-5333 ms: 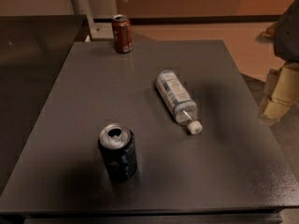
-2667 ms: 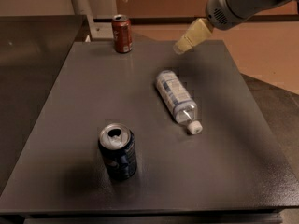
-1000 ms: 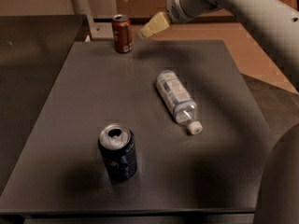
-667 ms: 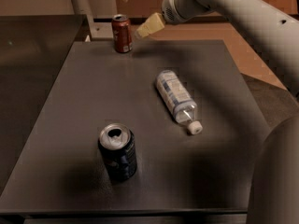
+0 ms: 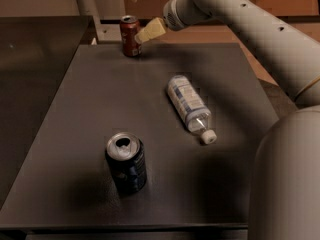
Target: Pick coke can
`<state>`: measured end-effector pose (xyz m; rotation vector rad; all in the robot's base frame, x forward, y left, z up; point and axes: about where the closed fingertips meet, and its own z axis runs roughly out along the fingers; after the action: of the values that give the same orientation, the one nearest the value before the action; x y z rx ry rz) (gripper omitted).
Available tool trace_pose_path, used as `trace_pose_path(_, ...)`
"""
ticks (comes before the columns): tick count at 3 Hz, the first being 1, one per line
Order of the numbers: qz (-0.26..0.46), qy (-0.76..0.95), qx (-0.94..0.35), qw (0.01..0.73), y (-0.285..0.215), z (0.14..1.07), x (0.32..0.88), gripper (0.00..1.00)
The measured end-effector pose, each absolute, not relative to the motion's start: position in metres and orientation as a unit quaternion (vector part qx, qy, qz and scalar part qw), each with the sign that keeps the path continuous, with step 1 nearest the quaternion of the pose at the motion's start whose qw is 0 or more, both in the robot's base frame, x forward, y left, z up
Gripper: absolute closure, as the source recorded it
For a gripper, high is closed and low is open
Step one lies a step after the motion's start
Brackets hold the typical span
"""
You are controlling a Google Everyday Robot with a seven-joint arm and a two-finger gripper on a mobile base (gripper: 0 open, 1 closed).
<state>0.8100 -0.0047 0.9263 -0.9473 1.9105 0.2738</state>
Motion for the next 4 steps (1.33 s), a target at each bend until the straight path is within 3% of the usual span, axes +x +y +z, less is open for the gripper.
trace_pose_path(4,0.19,0.772,-0.39,0.466,0.052,0.901,0.819,0.0)
